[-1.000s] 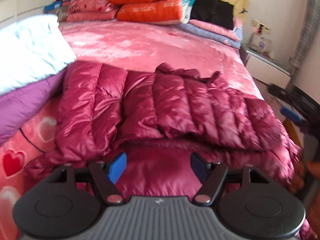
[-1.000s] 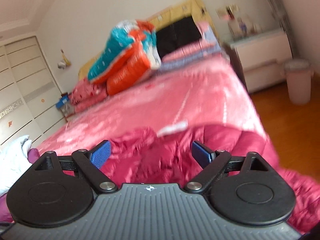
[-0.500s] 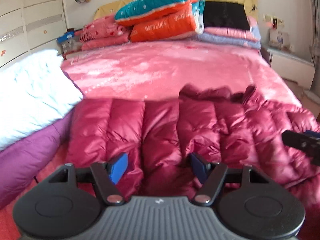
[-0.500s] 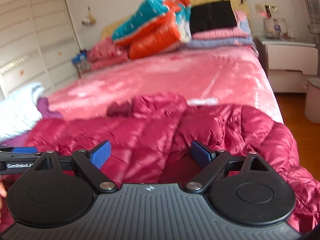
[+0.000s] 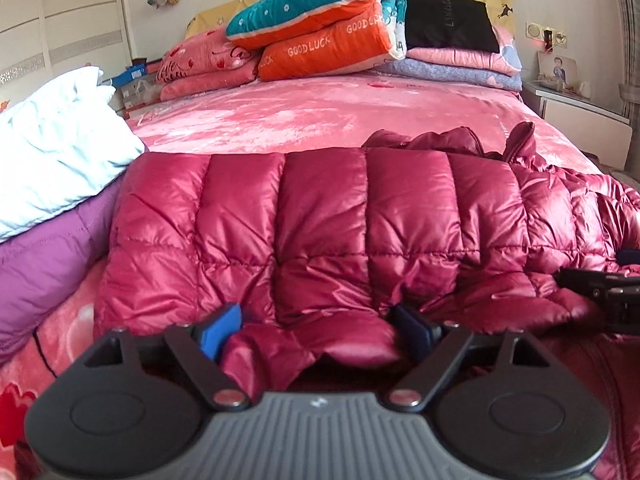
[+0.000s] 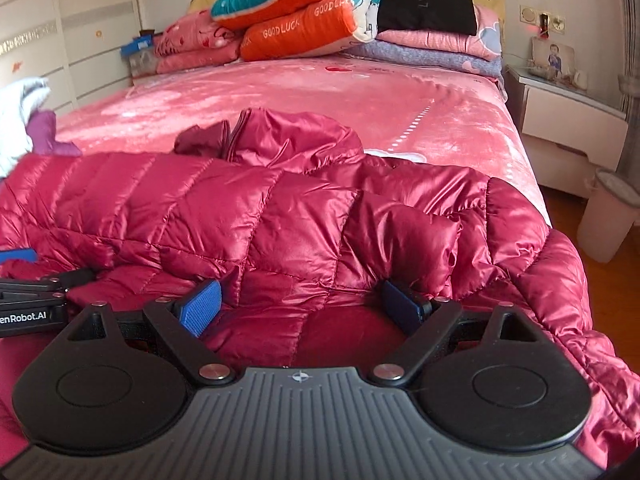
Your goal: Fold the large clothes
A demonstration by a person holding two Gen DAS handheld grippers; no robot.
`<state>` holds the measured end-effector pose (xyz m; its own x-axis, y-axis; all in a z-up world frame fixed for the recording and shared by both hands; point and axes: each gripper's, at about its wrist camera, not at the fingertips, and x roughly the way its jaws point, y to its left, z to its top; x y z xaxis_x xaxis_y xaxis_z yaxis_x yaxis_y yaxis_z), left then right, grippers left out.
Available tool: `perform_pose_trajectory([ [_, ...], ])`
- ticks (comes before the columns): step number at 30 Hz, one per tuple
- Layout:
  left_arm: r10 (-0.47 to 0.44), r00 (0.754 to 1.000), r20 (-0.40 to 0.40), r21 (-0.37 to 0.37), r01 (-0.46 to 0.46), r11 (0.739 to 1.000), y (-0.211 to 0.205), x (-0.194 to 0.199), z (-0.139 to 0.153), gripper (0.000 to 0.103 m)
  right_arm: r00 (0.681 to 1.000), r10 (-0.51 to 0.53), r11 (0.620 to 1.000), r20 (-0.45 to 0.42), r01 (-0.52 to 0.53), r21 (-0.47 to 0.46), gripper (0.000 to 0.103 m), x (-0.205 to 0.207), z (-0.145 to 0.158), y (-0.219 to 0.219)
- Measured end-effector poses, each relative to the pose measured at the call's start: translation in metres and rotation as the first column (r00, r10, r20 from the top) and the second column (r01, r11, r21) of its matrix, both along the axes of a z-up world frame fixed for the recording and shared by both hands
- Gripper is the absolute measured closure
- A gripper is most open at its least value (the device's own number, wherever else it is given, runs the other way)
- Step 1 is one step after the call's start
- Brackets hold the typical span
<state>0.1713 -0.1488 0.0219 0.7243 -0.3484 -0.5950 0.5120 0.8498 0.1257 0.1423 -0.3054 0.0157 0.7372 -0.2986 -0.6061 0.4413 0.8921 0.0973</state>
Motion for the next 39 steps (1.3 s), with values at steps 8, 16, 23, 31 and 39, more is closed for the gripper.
perform_pose_trajectory([
  [8,0.017,0.999,0.032,0.013,-0.017,1.000,0.000,-0.008,0.005,0.016,1.000,0.002,1.000,0.002,-0.002,-0.007,0.000,0.005,-0.005,0.003],
  [16,0.082,0.997,0.002,-0.073,-0.082,0.994,0.030,-0.074,0.041,0.017,0.989,-0.028,0.978,0.144,-0.003,0.208,0.000,-0.031,0.017,-0.031],
  [23,0.111,0.991,-0.069,-0.111,-0.118,0.987,0.068,-0.143,0.054,0.017,0.948,-0.097,0.986,0.303,0.049,0.162,0.000,-0.112,0.056,-0.040],
  [31,0.093,0.992,-0.082,-0.155,-0.105,0.982,0.095,-0.200,0.077,0.017,0.920,-0.255,0.966,0.299,0.231,0.112,0.000,-0.213,0.070,-0.069],
  [39,0.044,0.997,-0.060,-0.172,-0.054,0.984,0.107,-0.248,0.100,0.016,0.910,-0.410,0.891,0.067,0.383,0.243,0.000,-0.301,0.033,-0.110],
])
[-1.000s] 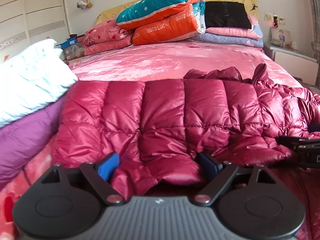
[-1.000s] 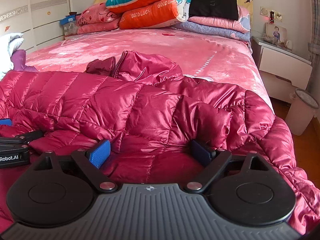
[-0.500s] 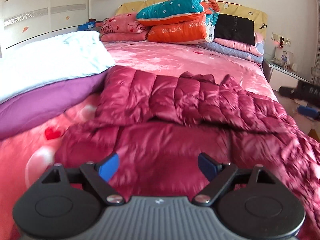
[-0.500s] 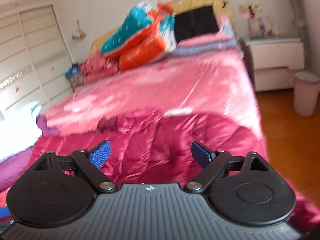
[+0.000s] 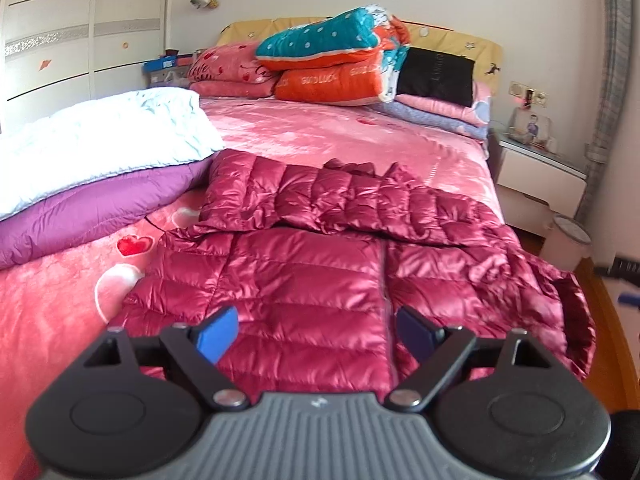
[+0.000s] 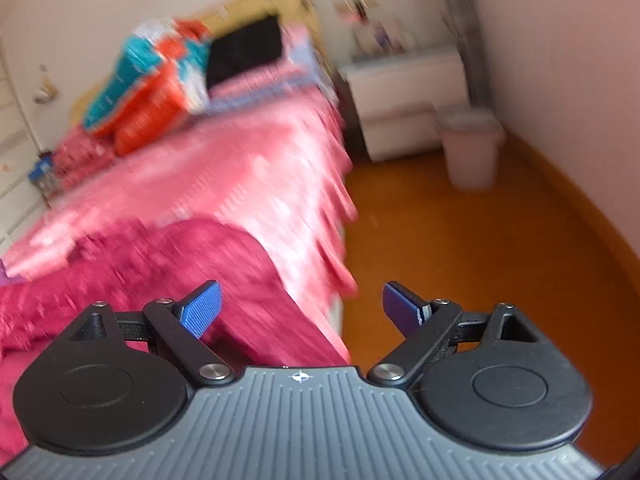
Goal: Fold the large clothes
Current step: 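Grasp the other jacket sleeve with the right tool and lift it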
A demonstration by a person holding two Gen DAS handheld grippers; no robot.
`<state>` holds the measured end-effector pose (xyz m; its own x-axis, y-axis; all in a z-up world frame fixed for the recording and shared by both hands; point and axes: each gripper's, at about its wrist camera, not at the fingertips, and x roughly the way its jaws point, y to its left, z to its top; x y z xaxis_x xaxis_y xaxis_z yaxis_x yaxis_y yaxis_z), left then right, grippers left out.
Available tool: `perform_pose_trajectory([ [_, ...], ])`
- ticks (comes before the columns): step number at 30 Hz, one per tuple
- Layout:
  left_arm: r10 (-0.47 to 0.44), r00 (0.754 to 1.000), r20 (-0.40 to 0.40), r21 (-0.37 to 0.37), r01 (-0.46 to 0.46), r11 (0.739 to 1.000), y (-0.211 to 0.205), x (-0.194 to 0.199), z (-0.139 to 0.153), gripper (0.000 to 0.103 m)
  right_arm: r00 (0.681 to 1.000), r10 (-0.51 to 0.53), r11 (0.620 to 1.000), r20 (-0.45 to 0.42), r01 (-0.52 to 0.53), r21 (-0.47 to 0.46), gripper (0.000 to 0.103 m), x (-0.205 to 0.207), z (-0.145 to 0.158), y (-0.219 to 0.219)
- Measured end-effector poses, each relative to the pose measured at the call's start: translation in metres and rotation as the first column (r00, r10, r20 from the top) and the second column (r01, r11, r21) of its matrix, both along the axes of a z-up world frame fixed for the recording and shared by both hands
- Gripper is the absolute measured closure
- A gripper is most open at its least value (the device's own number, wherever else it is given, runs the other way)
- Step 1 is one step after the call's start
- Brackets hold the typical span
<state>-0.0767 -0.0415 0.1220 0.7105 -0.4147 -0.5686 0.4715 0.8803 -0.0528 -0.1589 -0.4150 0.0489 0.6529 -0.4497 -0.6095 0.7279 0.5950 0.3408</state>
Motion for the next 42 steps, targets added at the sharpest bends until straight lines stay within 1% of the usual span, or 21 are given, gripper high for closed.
perform_pose_trajectory([
  [2,-0.007,1.000,0.000,-0.005,0.007,1.000,0.004,-0.011,0.004,0.016,0.998,0.013,0.999,-0.055,-0.010,0.046,0.000,-0.011,-0.014,-0.001],
  [3,-0.012,1.000,-0.001,-0.008,0.012,1.000,0.006,-0.016,0.006,0.016,0.997,0.029,0.996,-0.070,-0.023,0.085,0.000,-0.017,-0.020,-0.001],
  [6,-0.020,1.000,-0.009,-0.006,0.020,1.000,0.011,-0.029,0.011,0.016,0.996,0.079,0.969,-0.052,-0.064,0.240,0.000,-0.026,-0.039,-0.004],
  [7,-0.021,1.000,-0.012,-0.003,0.021,1.000,0.013,-0.033,0.012,0.016,0.995,0.090,0.951,-0.034,-0.075,0.301,0.000,-0.030,-0.048,-0.006],
  [9,-0.022,1.000,-0.013,0.004,0.022,1.000,0.018,-0.041,0.014,0.016,0.994,0.109,0.899,0.018,-0.107,0.426,0.000,-0.035,-0.066,-0.012],
  [11,-0.018,1.000,-0.015,0.011,0.018,1.000,0.024,-0.047,0.016,0.016,0.992,0.104,0.853,0.076,-0.128,0.507,0.000,-0.036,-0.078,-0.012],
  [14,-0.005,1.000,-0.029,0.009,0.005,1.000,0.036,-0.054,0.018,0.016,0.986,0.104,0.802,0.129,-0.160,0.576,0.000,-0.038,-0.094,-0.004],
  [16,0.007,0.999,-0.038,0.008,-0.007,1.000,0.043,-0.059,0.018,0.015,0.983,0.095,0.780,0.155,-0.170,0.602,0.006,-0.037,-0.100,-0.003],
  [17,0.012,0.999,-0.040,0.010,-0.011,1.000,0.046,-0.061,0.018,0.015,0.981,0.096,0.765,0.166,-0.179,0.618,0.006,-0.034,-0.103,-0.001],
  [19,0.019,0.999,-0.042,0.017,-0.018,1.000,0.050,-0.065,0.018,0.015,0.979,0.091,0.736,0.180,-0.188,0.651,0.019,-0.033,-0.109,0.003],
  [22,0.021,0.999,-0.046,0.020,-0.020,1.000,0.053,-0.069,0.018,0.015,0.976,0.067,0.684,0.210,-0.198,0.703,0.023,-0.033,-0.124,0.003],
  [24,0.020,0.999,-0.047,0.025,-0.019,1.000,0.053,-0.070,0.018,0.015,0.974,0.021,0.658,0.224,-0.182,0.730,0.026,-0.038,-0.132,0.003],
  [26,0.015,0.999,-0.045,0.028,-0.014,1.000,0.052,-0.072,0.018,0.015,0.971,-0.019,0.624,0.240,-0.176,0.761,0.030,-0.041,-0.142,0.003],
  [28,0.004,0.999,-0.047,0.031,-0.003,0.999,0.049,-0.070,0.017,0.013,0.964,-0.048,0.591,0.263,-0.185,0.785,0.043,-0.046,-0.148,0.005],
  [29,-0.001,0.999,-0.048,0.032,0.002,1.000,0.047,-0.070,0.016,0.013,0.959,-0.054,0.582,0.278,-0.196,0.789,0.046,-0.045,-0.150,0.006],
  [32,-0.014,0.998,-0.060,0.017,0.015,1.000,0.040,-0.061,0.009,0.013,0.952,-0.046,0.584,0.304,-0.221,0.781,0.049,-0.043,-0.147,0.006],
  [33,-0.016,0.998,-0.060,0.016,0.017,1.000,0.037,-0.058,0.007,0.013,0.951,-0.040,0.590,0.307,-0.226,0.775,0.053,-0.043,-0.145,0.005],
  [34,-0.018,0.998,-0.059,0.013,0.019,1.000,0.033,-0.053,0.006,0.013,0.953,-0.030,0.603,0.301,-0.222,0.766,0.061,-0.044,-0.143,0.005],
  [36,-0.028,0.998,-0.058,-0.011,0.027,1.000,0.026,-0.045,0.005,0.013,0.965,0.003,0.647,0.264,-0.202,0.735,0.066,-0.044,-0.135,0.005],
  [39,-0.045,0.998,-0.043,-0.047,0.043,0.998,0.012,-0.032,0.003,0.013,0.977,0.049,0.738,0.207,-0.175,0.652,0.082,-0.042,-0.120,0.004],
  [42,-0.051,0.998,-0.040,-0.075,0.048,0.996,-0.002,-0.016,-0.001,0.013,0.991,0.054,0.831,0.124,-0.114,0.544,0.089,-0.046,-0.099,0.002],
])
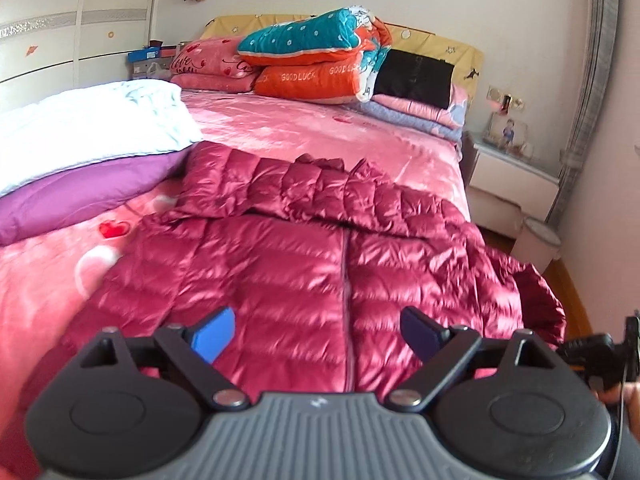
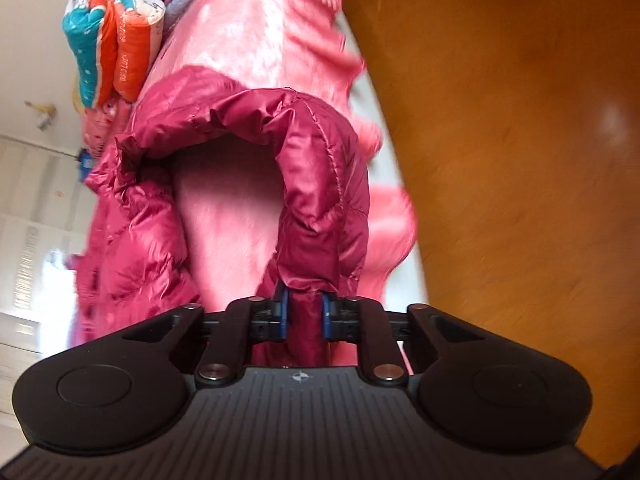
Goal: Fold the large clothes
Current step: 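Grasp the other jacket sleeve with the right tool and lift it, then fold the held sleeve across the jacket body with the right tool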
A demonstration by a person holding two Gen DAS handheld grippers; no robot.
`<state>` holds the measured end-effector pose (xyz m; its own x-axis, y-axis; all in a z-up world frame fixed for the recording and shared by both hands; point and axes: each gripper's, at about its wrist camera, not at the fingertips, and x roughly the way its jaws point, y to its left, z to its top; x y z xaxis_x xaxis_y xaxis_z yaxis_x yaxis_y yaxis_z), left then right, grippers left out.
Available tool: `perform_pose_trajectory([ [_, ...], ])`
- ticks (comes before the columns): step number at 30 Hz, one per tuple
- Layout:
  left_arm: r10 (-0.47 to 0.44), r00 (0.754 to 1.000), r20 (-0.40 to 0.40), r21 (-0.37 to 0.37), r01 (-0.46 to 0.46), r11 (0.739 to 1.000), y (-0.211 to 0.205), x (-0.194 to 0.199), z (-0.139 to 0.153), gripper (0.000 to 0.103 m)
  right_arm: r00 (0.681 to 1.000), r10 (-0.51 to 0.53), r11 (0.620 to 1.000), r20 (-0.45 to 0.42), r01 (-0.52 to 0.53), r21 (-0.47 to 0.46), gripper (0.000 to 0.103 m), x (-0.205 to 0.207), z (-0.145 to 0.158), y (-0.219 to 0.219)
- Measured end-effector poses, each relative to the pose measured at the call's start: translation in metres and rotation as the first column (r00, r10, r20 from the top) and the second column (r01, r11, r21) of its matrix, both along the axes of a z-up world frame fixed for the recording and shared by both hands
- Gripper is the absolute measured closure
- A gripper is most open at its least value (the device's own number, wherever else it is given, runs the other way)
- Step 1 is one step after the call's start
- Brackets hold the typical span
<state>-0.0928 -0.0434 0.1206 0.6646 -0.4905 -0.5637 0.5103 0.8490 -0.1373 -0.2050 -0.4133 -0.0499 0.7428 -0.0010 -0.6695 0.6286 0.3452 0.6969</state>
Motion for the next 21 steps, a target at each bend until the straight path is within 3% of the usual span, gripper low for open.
perform_pose_trajectory([
  [5,-0.013,1.000,-0.012,-0.020,0.013,1.000,-0.017,0.026,-0.014,0.013,0.983,-0.078,0.956,-0.169,0.026,-0.291,0.093,-0.005,0.037,-0.002],
  [7,-0.012,1.000,-0.023,-0.028,0.011,1.000,-0.020,0.037,-0.020,0.013,0.964,-0.128,0.909,-0.233,0.020,-0.417,0.094,-0.003,0.053,-0.003],
  [11,-0.005,0.999,-0.035,-0.048,0.004,0.999,-0.020,0.059,-0.030,0.013,0.925,-0.213,0.776,-0.314,-0.036,-0.630,0.094,0.008,0.085,-0.002],
  [16,0.011,0.999,-0.044,-0.076,-0.015,0.997,-0.012,0.088,-0.040,0.013,0.891,-0.306,0.535,-0.336,-0.131,-0.835,0.094,0.038,0.129,0.003],
  [18,0.020,0.999,-0.048,-0.094,-0.024,0.995,-0.005,0.099,-0.043,0.013,0.888,-0.320,0.401,-0.329,-0.188,-0.897,0.094,0.055,0.148,0.009],
  [21,0.039,0.997,-0.063,-0.126,-0.047,0.991,0.008,0.115,-0.048,0.013,0.895,-0.310,0.165,-0.320,-0.280,-0.946,0.094,0.090,0.174,0.030],
])
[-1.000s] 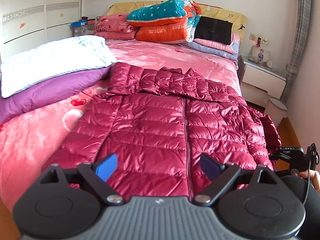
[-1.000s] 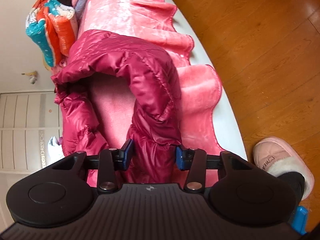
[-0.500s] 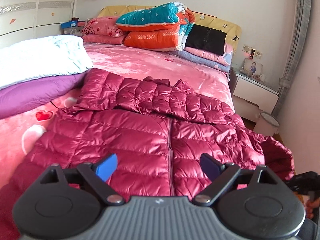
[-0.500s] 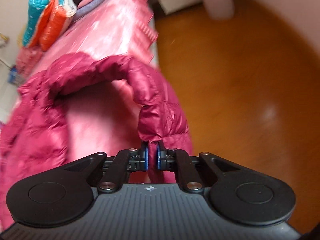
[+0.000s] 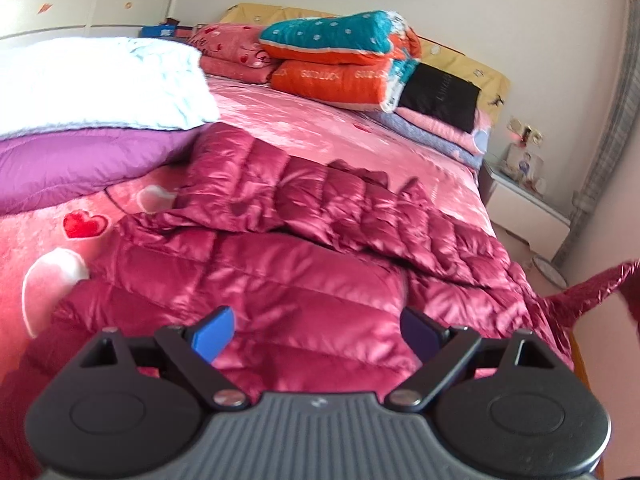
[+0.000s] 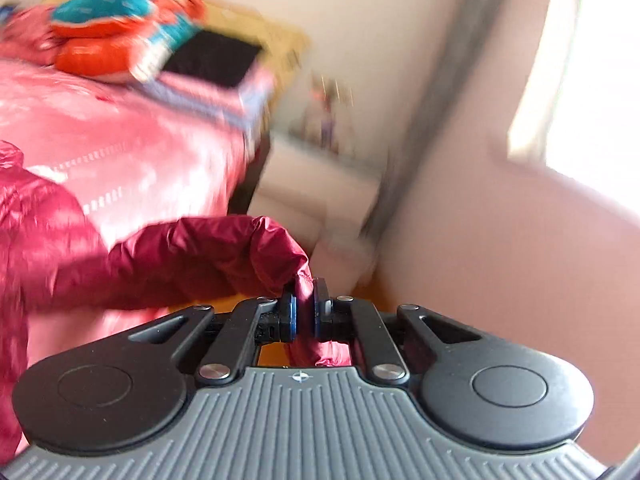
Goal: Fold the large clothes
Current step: 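Fold the held sleeve across the jacket body with the right tool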
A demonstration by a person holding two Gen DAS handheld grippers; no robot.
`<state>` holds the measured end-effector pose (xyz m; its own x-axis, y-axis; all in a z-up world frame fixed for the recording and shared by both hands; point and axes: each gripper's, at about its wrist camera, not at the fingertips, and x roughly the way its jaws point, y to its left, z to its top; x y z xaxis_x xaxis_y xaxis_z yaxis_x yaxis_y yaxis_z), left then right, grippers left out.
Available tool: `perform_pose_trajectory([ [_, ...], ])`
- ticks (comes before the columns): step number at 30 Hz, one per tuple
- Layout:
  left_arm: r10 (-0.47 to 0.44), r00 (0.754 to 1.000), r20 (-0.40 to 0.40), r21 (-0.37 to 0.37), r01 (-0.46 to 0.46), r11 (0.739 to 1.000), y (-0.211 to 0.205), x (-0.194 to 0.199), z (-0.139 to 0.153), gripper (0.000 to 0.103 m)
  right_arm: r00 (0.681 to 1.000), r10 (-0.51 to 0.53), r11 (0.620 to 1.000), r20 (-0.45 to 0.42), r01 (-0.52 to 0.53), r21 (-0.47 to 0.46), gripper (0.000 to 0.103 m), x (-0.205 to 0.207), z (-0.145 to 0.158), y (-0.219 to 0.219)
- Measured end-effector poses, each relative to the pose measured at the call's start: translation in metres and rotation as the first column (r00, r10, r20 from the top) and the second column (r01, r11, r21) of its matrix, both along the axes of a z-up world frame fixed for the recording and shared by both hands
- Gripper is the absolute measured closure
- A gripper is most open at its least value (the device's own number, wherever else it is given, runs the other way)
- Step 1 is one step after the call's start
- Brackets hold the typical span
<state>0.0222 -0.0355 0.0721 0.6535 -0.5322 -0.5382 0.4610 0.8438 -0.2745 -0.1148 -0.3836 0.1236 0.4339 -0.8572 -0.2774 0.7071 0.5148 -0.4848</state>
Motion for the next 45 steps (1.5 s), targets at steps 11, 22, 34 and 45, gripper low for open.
perform_pose_trajectory([
  [11,0.091,0.992,-0.092,-0.090,-0.099,0.991,0.043,0.039,-0.011,0.013,0.873,0.406,0.760,-0.271,-0.487,-0.431,0.095,0.154,0.005,0.132],
  [22,0.171,0.974,-0.147,-0.177,-0.196,0.964,0.078,0.064,-0.016,0.013,0.563,0.532,0.418,-0.632,-0.824,-0.382,0.085,0.175,-0.108,0.265],
  [34,0.176,0.969,-0.172,-0.217,-0.212,0.953,0.088,0.071,-0.017,0.013,0.659,0.541,0.552,-0.522,-0.747,-0.371,0.003,0.157,-0.080,0.272],
  [45,0.165,0.971,-0.171,-0.211,-0.199,0.957,0.086,0.068,-0.018,0.013,0.662,0.424,0.603,-0.618,-0.716,-0.353,0.000,0.127,-0.099,0.268],
])
